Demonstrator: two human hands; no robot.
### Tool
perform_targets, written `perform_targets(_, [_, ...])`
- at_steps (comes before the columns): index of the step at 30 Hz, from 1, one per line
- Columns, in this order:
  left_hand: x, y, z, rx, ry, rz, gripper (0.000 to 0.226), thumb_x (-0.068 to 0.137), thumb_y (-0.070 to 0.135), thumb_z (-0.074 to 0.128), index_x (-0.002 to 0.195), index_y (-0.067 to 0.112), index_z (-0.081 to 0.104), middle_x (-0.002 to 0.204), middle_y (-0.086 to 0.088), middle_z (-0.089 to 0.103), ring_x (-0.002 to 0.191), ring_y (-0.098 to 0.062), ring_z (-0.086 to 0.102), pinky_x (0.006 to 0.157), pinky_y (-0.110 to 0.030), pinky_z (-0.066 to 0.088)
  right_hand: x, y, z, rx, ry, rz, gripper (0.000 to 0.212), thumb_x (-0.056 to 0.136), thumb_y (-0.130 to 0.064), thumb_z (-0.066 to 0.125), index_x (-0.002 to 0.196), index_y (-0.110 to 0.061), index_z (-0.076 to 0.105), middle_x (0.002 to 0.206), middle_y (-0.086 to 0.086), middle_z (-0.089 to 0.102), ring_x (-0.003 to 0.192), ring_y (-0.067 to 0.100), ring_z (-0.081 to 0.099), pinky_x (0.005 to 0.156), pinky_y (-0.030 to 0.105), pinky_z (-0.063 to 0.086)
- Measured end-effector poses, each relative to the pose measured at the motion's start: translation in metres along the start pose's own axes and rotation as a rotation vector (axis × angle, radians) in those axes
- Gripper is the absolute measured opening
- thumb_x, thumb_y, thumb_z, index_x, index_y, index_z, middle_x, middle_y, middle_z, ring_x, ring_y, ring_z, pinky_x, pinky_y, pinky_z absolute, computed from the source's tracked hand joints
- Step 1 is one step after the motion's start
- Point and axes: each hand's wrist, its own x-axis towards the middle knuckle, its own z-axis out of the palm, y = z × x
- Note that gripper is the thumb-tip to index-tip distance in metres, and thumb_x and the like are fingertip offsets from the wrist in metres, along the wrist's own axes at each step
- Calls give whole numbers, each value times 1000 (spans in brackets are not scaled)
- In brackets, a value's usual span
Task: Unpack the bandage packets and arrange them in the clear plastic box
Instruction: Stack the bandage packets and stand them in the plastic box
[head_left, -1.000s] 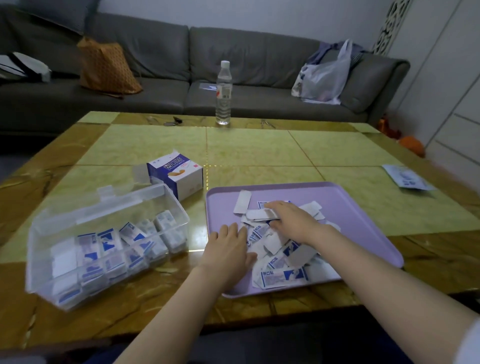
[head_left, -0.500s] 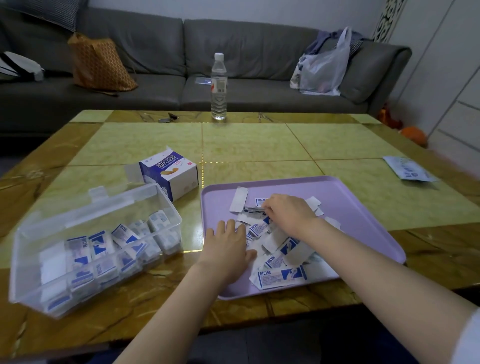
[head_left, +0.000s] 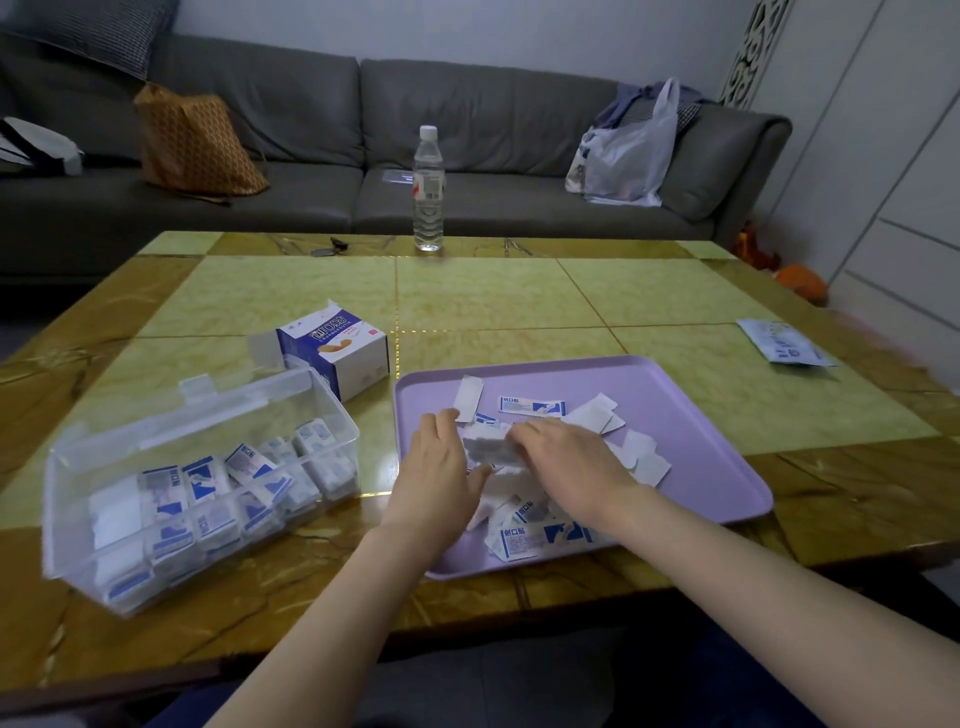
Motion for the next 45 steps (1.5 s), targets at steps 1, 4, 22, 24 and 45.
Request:
perform_targets(1, [-2, 1, -1, -13, 12, 27, 55, 95, 30, 49, 139, 10, 24, 136, -6, 32, 125, -21, 35, 101, -26, 28, -5, -3, 0, 18, -28, -15, 27, 88, -5, 51, 111, -17, 50, 111, 0, 57, 103, 20, 52, 80, 29, 41])
perform_targets(4, [-10, 1, 2, 110, -95, 90, 33, 96, 26, 46, 127, 16, 39, 124, -3, 43, 115, -22, 40, 89, -29, 35, -14, -5, 9, 145, -129, -8, 34, 86, 2, 47, 115, -16, 52, 115, 3, 54, 110, 20, 47, 89, 30, 39])
perform_targets(22, [-26, 0, 9, 382, -224, 96, 35, 85, 9, 47, 118, 8, 34, 122, -11, 38, 111, -27, 38, 91, -30, 33, -17, -19, 26, 229, -53, 84, 27, 93, -4, 45, 116, -13, 56, 120, 1, 50, 116, 17, 41, 93, 27, 36])
perform_targets(24, [-24, -1, 7, 380, -224, 90, 33, 85, 10, 47, 116, 9, 35, 121, -11, 40, 110, -27, 39, 89, -30, 33, -16, -20, 24, 254, -15, 78, 22, 95, -7, 44, 112, -12, 57, 116, 2, 52, 112, 18, 44, 91, 29, 39])
perform_targets(45, [-52, -35, -89, -280, 530, 40, 15, 93, 10, 49, 84, 21, 45, 87, 6, 51, 79, -14, 44, 62, -28, 33, 19, -94, -50, 502, 244, -80, 17, 93, -16, 54, 98, -10, 69, 85, 5, 65, 78, 23, 57, 72, 36, 46])
